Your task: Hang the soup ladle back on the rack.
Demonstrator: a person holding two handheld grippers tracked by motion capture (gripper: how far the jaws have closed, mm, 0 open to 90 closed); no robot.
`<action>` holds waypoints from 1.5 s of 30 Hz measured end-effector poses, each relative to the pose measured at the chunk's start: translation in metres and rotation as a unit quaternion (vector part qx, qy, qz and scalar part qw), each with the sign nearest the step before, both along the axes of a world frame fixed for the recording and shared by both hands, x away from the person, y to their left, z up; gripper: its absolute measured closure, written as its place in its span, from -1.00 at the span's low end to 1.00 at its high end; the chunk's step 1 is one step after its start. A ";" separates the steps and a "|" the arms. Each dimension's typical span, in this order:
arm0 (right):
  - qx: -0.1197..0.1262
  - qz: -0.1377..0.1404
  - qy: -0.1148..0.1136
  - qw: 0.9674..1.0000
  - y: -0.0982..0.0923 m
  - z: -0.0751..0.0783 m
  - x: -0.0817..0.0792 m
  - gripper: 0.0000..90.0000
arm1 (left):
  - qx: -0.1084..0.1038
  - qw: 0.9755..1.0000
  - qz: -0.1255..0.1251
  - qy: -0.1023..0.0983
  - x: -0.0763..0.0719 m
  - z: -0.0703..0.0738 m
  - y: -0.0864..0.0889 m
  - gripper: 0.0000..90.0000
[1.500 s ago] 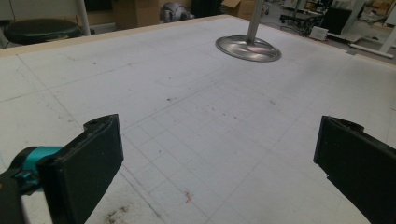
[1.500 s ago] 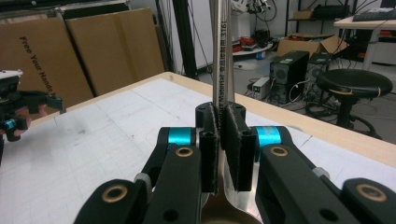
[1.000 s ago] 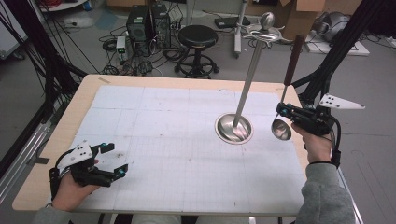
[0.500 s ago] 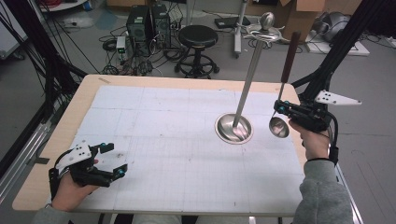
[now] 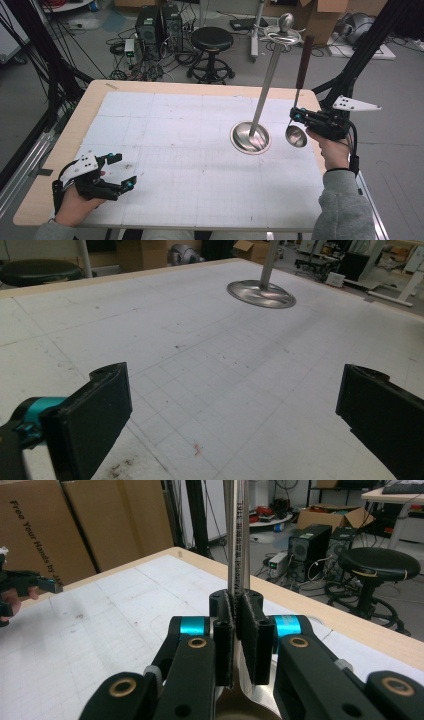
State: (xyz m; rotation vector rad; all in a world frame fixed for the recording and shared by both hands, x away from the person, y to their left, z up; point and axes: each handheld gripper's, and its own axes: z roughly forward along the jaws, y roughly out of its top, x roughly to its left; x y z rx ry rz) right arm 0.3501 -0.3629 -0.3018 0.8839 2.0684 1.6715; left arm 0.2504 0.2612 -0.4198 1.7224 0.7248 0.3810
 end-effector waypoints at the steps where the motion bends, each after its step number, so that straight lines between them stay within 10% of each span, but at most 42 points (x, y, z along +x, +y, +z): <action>1: 0.000 0.000 -0.002 1.000 0.000 0.000 0.001 0.89 | 0.003 1.000 -0.002 0.001 0.000 0.000 0.000 -0.96; 45: -0.016 0.006 0.023 1.000 0.020 -0.002 0.015 0.88 | 0.006 1.000 0.000 0.002 0.000 -0.001 0.000 -0.96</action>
